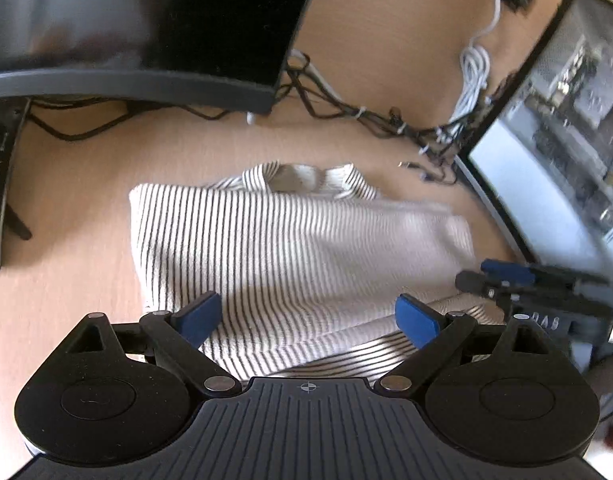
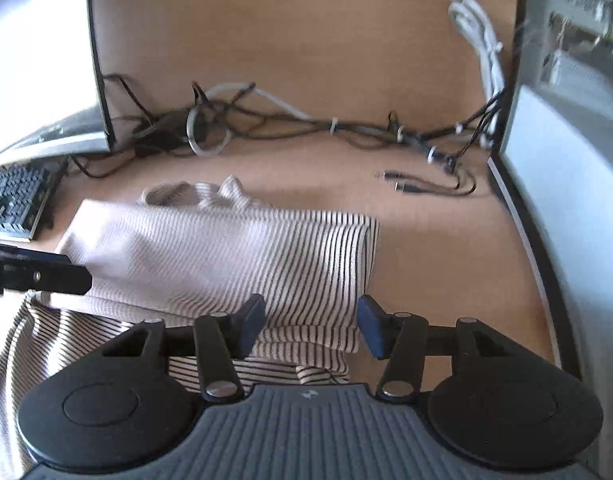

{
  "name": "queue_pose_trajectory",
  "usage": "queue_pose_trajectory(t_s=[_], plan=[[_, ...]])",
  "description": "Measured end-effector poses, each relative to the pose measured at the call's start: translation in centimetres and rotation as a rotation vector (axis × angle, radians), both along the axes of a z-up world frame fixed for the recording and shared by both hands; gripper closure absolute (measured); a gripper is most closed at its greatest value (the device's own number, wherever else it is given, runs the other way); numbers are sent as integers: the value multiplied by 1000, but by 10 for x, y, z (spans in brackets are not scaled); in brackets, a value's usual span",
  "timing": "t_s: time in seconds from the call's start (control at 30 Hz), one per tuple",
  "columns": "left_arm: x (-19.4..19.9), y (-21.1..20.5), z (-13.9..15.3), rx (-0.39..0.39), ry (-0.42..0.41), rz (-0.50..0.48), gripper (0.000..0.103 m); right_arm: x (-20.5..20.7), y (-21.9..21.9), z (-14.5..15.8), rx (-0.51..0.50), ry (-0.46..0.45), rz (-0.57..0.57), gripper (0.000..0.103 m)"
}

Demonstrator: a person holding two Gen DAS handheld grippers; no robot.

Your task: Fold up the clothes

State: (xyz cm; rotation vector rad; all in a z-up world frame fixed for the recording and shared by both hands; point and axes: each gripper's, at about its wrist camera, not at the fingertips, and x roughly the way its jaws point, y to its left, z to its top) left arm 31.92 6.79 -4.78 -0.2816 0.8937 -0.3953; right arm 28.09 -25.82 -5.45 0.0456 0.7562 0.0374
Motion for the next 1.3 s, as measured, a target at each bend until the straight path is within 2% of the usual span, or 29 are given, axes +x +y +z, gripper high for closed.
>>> queue_pose_trajectory(t_s=[0.1,0.2,0.27,0.47,0.57,0.63,0.7,0.8,0.93,1.07,1.17,1.23,1.3], plan=[[-6,-1,5,-17,-9,-38,6,-12,7,8,-13,-31,28,50],[-7,-2,-12,28,27,-51,6,-14,7,6,-15,-18,30,48],[-9,-1,-17,34,15,-75,6,-16,8,4,-17,-10,31,46],[-12,4,-6,54,10,-87,6,-21,8,0,-22,16,35,44],[-16,5,5,20,-13,-95,6,-23,8,-3,-25,28,37,44],[-14,5,6,0,-6,-94,5,-26,4,11,13,-12,26,44],[-9,3,0,6,12,-83,5,-23,6,23,29,-53,30,44],[-5,0,-11,18,48,-57,5,-8,12,25,51,-67,48,45],[-7,3,-13,34,58,-62,5,13,14,-8,24,35,55,47],[-6,16,-6,6,66,-34,5,7,13,-11,-3,26,86,47],[5,25,0,9,55,15,5,9,6,-1,26,27,67,47],[15,27,-1,5,59,40,5,15,3,8,42,-4,62,47],[26,27,-2,1,64,56,10,18,3,11,38,-17,63,47]])
